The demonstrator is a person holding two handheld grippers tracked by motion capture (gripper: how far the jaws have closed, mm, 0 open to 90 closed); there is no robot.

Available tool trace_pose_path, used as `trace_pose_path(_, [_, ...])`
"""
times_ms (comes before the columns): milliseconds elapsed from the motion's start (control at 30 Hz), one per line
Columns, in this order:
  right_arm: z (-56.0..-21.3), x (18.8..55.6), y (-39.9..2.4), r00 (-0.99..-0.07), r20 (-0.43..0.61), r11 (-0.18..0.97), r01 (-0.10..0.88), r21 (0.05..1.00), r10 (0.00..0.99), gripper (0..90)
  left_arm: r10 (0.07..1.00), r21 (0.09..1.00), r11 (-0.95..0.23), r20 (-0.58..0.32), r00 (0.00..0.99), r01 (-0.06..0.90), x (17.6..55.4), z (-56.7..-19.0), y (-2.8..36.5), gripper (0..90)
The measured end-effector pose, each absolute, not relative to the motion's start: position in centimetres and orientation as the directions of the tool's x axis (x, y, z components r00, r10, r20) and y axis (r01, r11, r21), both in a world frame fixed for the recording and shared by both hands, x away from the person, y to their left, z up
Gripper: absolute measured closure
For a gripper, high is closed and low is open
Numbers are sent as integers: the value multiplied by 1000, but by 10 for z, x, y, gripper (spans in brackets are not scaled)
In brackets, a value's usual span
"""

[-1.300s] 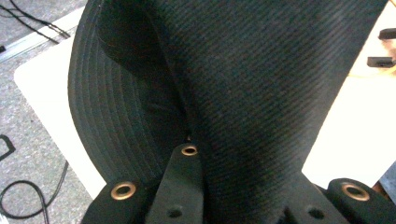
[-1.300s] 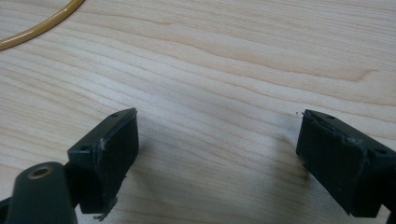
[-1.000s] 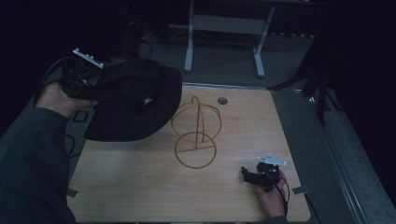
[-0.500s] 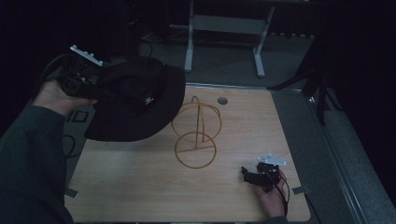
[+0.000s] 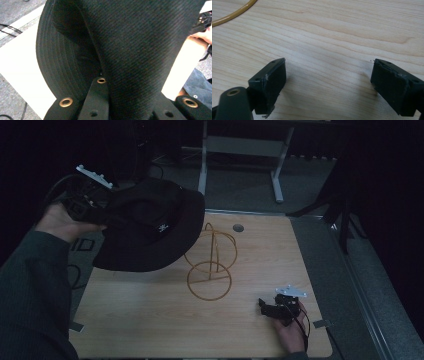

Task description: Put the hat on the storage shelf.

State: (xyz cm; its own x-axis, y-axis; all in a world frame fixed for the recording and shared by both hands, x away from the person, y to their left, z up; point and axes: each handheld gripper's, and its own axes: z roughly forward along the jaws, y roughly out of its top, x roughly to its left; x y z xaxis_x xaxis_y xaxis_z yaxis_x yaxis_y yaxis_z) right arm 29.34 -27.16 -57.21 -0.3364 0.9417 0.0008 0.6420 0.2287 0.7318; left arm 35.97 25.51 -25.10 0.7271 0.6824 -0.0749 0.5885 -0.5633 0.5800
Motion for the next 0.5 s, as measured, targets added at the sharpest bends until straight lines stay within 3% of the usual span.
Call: trace_pose_path(500, [-572,293,-272,-336,1,228,641,733,942,128,634,584,-596,-79,769,551,359,-244,238,885])
